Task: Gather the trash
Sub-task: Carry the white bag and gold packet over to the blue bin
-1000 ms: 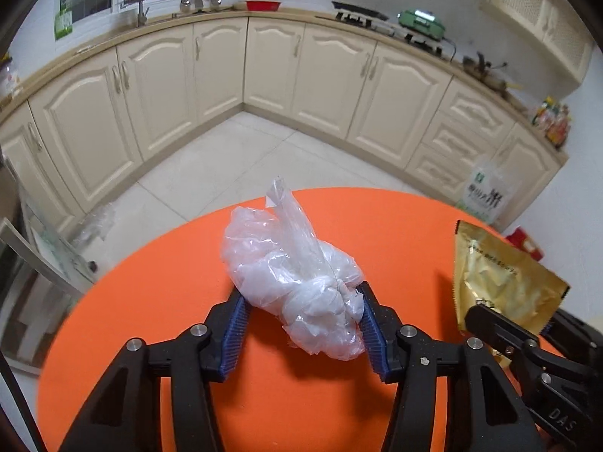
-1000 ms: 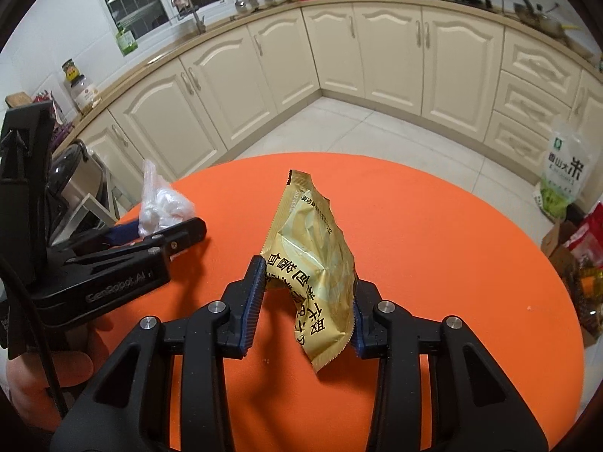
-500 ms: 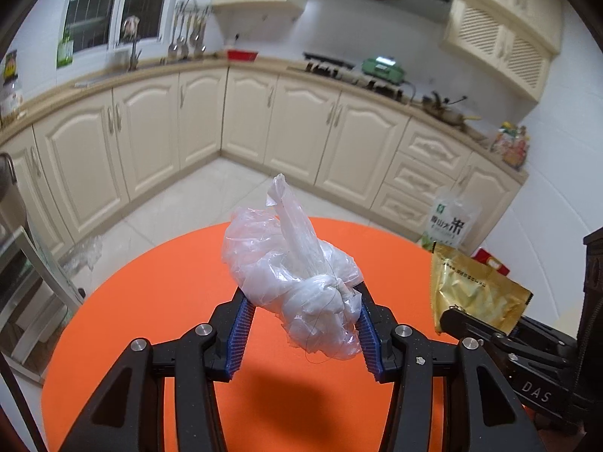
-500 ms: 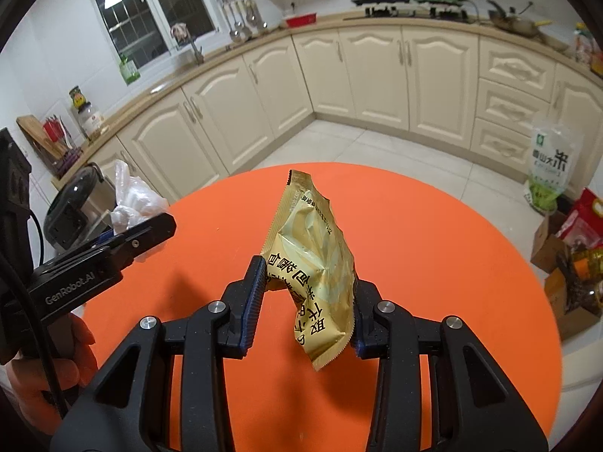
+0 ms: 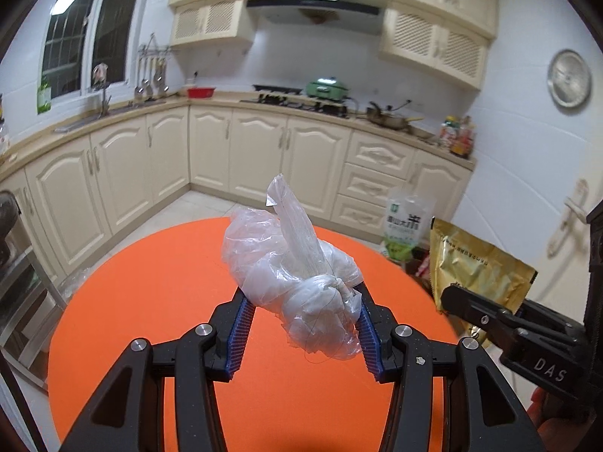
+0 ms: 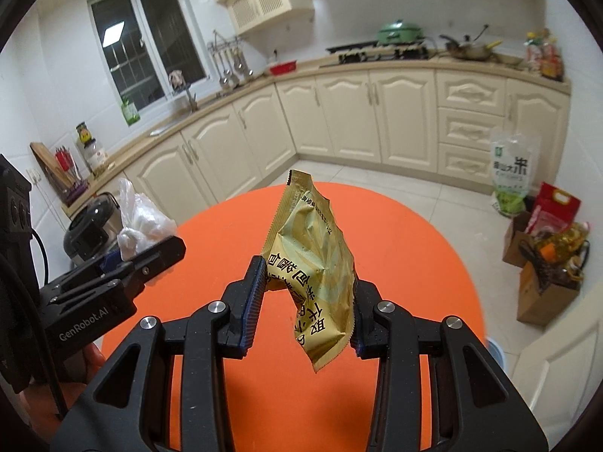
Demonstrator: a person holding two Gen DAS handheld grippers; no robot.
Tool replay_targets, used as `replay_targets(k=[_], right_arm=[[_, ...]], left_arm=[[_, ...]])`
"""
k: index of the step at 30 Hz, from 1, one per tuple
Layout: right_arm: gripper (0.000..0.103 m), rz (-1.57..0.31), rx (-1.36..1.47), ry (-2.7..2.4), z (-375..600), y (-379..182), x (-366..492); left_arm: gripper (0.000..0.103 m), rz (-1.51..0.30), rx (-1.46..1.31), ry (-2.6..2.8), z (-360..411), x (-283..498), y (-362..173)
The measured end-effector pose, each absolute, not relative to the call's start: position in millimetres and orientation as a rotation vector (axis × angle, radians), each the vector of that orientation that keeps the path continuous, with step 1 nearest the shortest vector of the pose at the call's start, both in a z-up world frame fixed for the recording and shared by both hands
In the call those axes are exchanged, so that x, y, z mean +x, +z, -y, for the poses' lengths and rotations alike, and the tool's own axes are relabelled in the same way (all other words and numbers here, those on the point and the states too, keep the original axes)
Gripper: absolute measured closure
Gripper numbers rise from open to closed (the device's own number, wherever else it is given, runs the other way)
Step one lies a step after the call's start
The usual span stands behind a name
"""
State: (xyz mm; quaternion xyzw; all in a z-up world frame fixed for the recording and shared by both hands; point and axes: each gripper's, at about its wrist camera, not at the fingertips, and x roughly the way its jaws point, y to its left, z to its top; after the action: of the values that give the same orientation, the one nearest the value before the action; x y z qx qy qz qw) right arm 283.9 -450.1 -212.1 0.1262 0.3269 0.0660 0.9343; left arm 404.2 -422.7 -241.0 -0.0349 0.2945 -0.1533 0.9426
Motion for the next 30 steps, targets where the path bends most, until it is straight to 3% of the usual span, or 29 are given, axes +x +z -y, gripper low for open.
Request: replay_targets(k=[12, 19, 30], right_arm=[[0.067, -0.557, 0.293, -0.023, 527, -176, 167], [0.067, -0.536, 0.328, -0.113, 579, -181, 141], [0.067, -0.672, 0.453, -0.237, 684, -262, 155]], left_arm=[[0.057, -0.532, -0.043, -0.494, 459, 281, -235], [0.057, -0.52, -0.023, -0.585, 469, 294, -242], [0.057, -0.777, 0.102, -0.722, 540, 350, -295]])
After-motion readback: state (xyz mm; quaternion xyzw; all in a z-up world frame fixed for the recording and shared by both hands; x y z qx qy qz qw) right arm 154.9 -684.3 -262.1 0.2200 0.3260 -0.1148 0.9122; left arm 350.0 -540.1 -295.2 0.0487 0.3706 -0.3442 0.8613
